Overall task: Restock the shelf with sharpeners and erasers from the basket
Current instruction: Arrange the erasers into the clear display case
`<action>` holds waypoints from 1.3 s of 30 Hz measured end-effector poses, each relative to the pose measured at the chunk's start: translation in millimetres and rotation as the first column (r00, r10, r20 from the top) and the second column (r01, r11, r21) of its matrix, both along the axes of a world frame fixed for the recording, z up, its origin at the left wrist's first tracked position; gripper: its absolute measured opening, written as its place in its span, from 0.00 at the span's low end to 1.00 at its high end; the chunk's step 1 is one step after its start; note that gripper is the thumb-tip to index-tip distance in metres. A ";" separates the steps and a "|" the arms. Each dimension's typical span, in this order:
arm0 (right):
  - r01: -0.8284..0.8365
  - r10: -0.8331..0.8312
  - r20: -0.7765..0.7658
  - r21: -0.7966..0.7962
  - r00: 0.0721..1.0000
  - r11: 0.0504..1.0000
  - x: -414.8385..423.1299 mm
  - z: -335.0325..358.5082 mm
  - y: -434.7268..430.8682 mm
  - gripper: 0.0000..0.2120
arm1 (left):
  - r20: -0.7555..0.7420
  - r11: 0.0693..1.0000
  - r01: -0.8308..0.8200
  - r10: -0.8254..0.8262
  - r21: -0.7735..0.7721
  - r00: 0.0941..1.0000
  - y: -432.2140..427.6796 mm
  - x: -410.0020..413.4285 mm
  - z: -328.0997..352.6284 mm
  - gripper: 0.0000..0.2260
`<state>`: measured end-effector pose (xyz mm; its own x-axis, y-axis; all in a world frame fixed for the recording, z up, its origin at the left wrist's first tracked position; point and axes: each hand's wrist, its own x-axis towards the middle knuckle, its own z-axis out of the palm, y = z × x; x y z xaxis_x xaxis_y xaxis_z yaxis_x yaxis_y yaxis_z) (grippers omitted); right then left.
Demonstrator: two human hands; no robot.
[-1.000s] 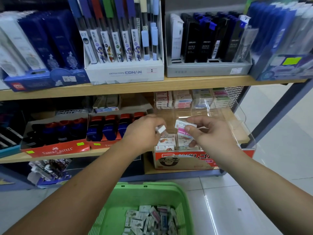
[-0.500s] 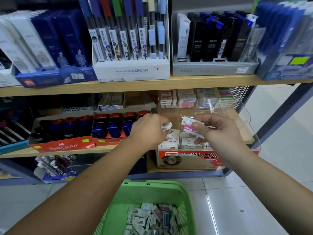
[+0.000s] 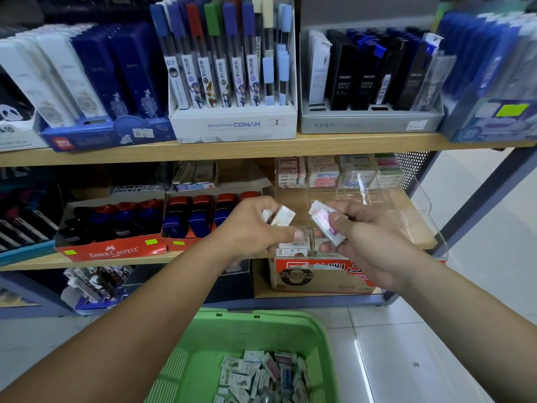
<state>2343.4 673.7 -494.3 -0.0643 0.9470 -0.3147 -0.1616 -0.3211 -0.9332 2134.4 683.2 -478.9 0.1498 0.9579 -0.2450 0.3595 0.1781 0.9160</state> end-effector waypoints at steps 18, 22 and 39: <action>-0.058 0.037 0.220 0.088 0.975 0.994 -0.8 8.3 -6.9 0.09 | 0.165 0.984 0.170 -0.176 0.055 0.970 -6.1 3.5 8.2 0.10; -0.032 0.007 0.271 0.089 0.962 0.996 -0.3 5.8 -4.8 0.07 | 0.038 0.987 -0.006 0.000 0.163 0.999 -2.8 -0.6 5.8 0.05; -0.111 0.105 0.278 0.006 0.955 0.994 -2.1 8.8 -9.3 0.11 | -0.216 0.960 0.268 -0.245 0.079 0.945 0.9 -10.1 2.5 0.18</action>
